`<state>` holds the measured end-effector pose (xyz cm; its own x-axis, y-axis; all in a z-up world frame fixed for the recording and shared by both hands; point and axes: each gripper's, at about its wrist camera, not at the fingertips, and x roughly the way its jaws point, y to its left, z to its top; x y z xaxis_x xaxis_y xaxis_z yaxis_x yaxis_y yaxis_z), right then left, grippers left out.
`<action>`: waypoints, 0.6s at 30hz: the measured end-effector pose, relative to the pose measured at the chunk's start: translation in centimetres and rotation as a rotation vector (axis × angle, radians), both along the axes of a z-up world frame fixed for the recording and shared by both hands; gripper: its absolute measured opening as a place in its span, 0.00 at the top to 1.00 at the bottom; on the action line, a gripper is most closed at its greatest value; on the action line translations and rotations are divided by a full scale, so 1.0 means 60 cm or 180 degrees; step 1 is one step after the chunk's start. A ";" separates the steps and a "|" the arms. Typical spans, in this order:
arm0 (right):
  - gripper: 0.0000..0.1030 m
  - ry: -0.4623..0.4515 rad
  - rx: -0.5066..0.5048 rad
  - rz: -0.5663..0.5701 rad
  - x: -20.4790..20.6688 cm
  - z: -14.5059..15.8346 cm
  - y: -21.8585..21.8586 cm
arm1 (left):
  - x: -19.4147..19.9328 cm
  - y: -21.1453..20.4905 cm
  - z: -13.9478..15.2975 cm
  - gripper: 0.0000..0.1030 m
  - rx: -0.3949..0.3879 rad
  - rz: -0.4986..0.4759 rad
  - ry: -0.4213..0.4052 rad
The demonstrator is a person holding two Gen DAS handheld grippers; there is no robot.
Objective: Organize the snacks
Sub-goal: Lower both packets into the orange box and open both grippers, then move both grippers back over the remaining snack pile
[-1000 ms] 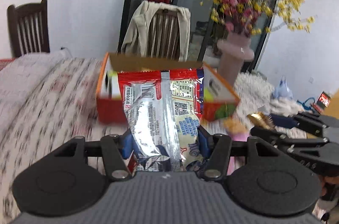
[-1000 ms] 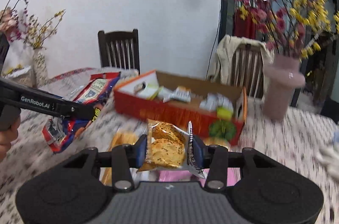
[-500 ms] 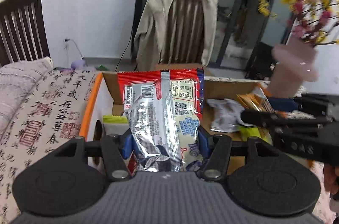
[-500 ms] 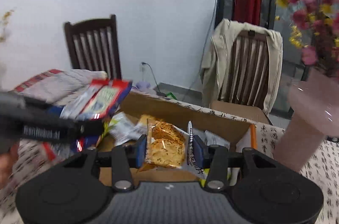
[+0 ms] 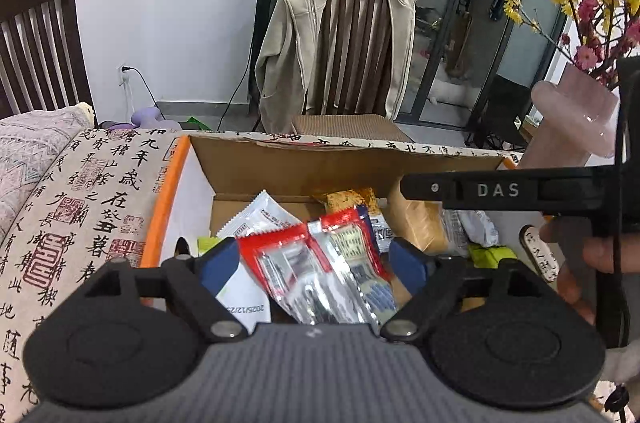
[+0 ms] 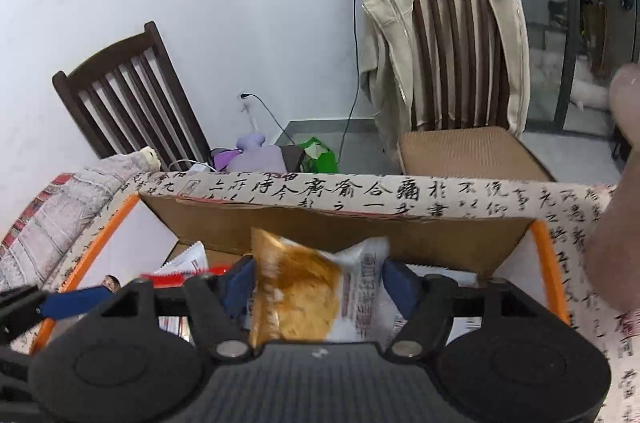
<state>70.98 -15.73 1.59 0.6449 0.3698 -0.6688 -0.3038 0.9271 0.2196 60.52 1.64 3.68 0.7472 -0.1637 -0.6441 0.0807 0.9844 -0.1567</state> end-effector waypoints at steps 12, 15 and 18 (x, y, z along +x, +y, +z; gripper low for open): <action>0.23 -0.0193 -0.0160 -0.0039 -0.102 0.085 -0.039 | -0.113 0.003 0.085 0.13 0.0157 -0.0075 -0.0219; 0.19 -0.0260 -0.0301 -0.0032 -0.156 0.104 -0.061 | -0.158 0.017 0.103 0.07 0.0197 -0.0057 -0.0304; 0.14 -0.0350 -0.0492 -0.0016 -0.217 0.123 -0.093 | -0.211 0.032 0.122 0.04 0.0262 -0.0025 -0.0400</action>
